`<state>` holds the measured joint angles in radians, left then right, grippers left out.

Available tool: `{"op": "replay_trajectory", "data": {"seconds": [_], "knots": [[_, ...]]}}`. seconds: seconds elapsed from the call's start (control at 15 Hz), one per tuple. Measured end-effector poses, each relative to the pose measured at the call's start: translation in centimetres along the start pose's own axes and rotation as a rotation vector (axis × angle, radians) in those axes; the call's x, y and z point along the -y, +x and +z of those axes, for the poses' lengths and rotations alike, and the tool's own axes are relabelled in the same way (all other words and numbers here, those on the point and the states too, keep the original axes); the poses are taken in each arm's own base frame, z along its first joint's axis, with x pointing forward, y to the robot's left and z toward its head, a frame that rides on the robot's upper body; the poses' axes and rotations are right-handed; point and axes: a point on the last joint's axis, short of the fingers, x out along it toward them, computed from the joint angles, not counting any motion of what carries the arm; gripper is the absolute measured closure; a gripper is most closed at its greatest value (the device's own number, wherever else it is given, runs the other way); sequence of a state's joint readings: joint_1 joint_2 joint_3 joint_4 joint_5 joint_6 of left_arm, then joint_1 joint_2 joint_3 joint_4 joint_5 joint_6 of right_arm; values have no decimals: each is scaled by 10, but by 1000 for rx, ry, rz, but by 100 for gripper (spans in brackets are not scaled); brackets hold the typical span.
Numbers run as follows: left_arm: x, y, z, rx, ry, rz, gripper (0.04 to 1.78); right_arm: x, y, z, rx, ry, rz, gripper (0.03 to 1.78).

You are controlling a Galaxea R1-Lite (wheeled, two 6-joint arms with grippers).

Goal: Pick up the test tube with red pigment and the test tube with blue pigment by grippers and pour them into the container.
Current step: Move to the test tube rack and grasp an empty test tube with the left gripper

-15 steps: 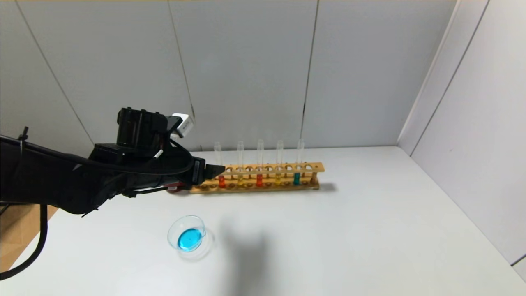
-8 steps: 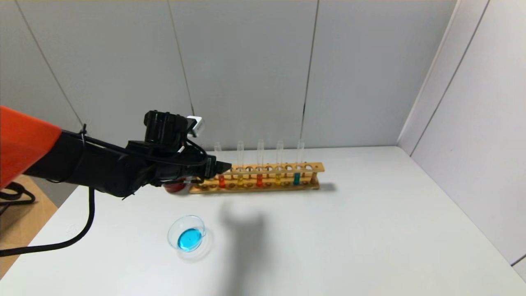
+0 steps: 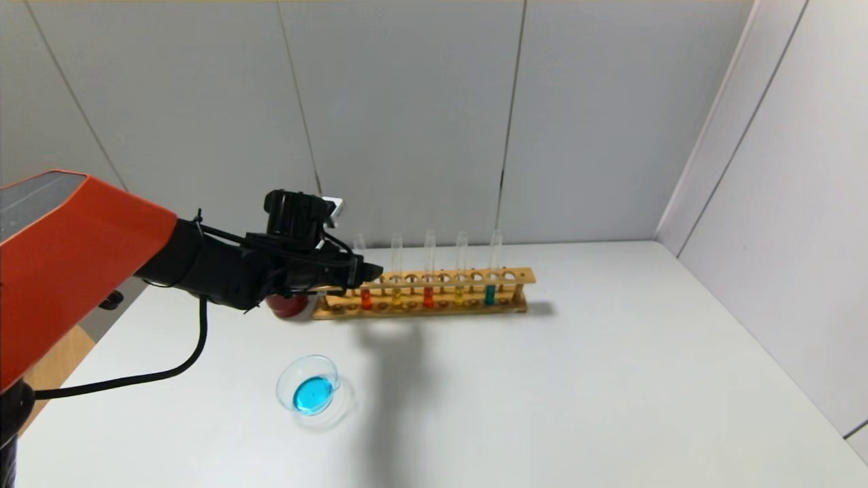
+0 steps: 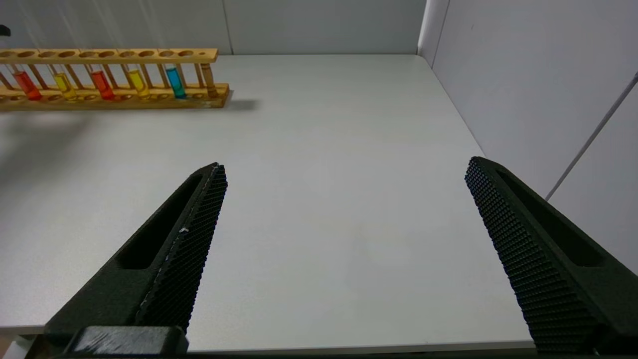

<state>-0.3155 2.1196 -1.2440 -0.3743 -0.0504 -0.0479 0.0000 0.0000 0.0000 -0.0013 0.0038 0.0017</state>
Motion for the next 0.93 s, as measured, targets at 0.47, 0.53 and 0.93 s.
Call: {"op": "replay_trajectory", "data": {"seconds": [0.47, 0.53, 0.93], "knots": [[-2, 14, 0, -2, 1, 1, 7, 0, 0, 0, 0, 0, 0, 6], [-2, 15, 0, -1, 2, 1, 8, 0, 0, 0, 0, 0, 0, 6], [2, 19, -1, -1, 12, -7, 65, 0, 0, 0, 0, 0, 0, 6]]}}
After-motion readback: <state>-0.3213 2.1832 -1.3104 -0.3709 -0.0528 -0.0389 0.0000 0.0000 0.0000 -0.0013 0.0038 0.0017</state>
